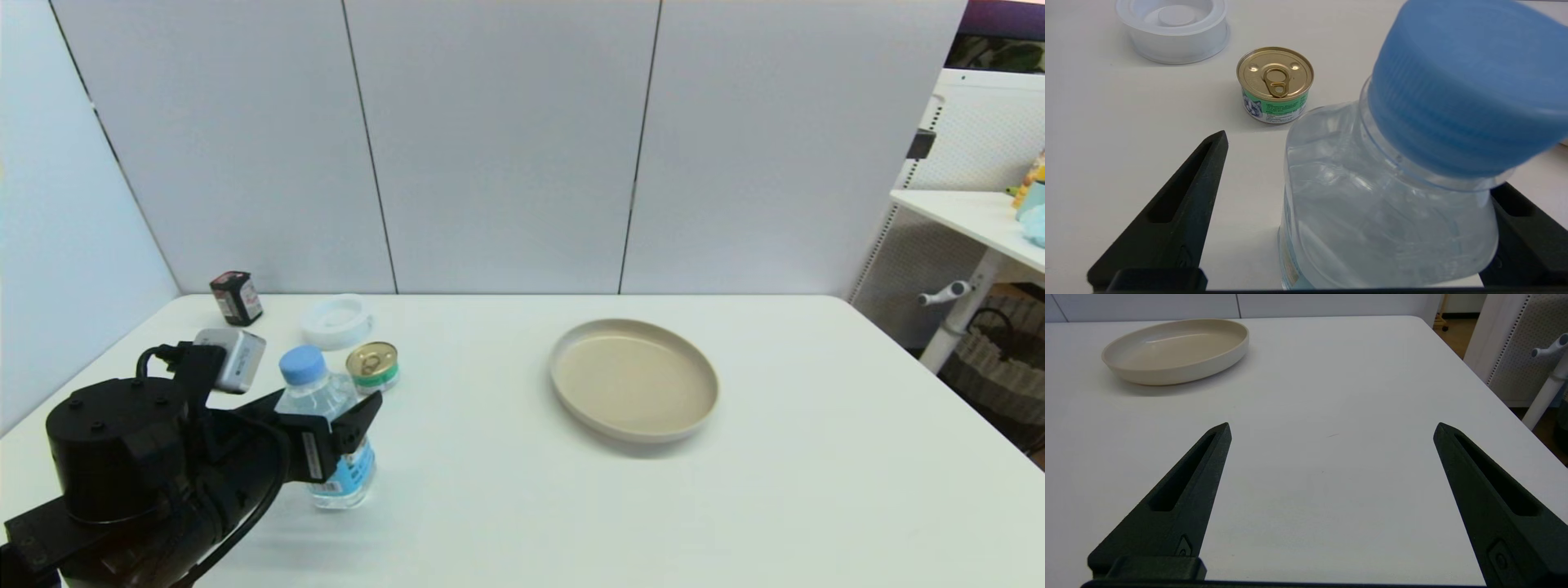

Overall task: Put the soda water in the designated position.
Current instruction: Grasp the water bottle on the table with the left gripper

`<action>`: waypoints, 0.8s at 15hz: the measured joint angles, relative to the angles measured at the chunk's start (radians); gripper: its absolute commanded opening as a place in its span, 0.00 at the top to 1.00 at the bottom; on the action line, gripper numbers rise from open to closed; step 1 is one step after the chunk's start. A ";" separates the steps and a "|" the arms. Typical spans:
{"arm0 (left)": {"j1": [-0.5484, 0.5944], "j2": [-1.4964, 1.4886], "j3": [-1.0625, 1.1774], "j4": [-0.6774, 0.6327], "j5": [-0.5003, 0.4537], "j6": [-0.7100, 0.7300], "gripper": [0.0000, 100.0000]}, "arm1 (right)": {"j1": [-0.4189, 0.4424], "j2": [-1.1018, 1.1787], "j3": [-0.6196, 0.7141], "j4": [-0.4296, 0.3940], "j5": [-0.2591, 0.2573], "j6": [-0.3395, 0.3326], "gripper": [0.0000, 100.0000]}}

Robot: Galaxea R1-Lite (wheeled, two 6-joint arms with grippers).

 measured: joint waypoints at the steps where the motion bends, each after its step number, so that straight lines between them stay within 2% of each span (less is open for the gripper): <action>1: 0.000 0.003 0.000 -0.002 0.000 0.000 0.00 | 0.000 0.000 0.000 0.000 0.000 0.000 0.00; 2: 0.000 0.006 -0.001 -0.006 0.000 0.000 1.00 | 0.000 0.000 0.000 0.000 0.000 0.000 0.00; 12: 0.000 0.021 -0.003 -0.015 -0.001 0.000 1.00 | 0.000 0.000 0.000 0.000 0.000 0.000 0.00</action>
